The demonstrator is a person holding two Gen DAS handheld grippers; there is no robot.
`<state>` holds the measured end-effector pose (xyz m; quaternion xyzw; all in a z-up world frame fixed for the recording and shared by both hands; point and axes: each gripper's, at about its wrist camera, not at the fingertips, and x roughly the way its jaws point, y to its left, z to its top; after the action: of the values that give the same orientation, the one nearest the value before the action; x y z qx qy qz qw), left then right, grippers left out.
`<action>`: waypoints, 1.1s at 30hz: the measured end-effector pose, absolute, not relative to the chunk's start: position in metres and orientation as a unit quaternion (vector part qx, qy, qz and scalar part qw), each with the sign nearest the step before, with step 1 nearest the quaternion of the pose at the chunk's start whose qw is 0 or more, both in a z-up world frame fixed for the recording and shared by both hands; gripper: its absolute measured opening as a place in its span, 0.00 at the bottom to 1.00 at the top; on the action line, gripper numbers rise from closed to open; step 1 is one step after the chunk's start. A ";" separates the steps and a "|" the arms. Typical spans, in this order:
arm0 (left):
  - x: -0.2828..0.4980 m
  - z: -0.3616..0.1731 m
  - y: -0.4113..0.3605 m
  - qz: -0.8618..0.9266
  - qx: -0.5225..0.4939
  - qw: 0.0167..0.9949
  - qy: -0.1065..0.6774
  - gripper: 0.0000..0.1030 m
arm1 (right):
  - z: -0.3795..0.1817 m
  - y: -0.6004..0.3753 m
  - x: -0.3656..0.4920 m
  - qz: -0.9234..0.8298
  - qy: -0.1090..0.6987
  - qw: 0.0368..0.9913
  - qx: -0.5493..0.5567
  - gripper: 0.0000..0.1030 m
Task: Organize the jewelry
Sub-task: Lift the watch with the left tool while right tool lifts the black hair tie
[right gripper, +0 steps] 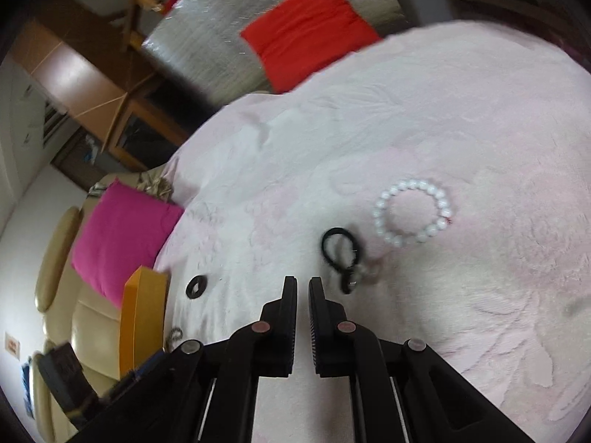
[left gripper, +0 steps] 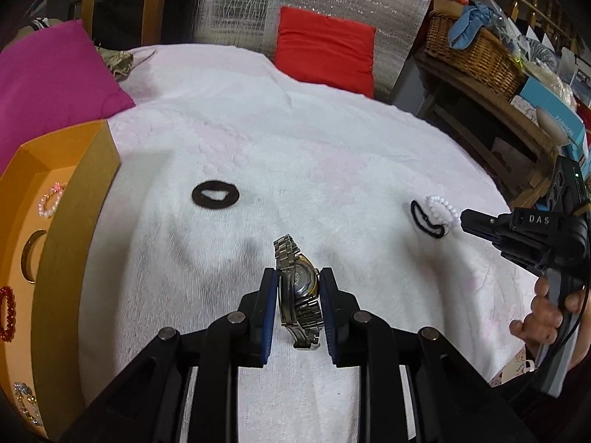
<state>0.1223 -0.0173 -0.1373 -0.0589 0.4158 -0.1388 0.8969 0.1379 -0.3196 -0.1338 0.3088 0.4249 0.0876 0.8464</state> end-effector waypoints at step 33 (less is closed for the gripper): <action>0.122 -0.132 -0.026 -0.147 -0.038 0.907 0.392 0.23 | -0.112 -0.226 0.137 -0.019 0.346 0.938 -0.011 0.10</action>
<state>0.1221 -0.0258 -0.1324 -0.0379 0.3921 -0.1474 0.9073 0.1374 -0.2263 -0.1116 -0.0112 0.3457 -0.0190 0.9381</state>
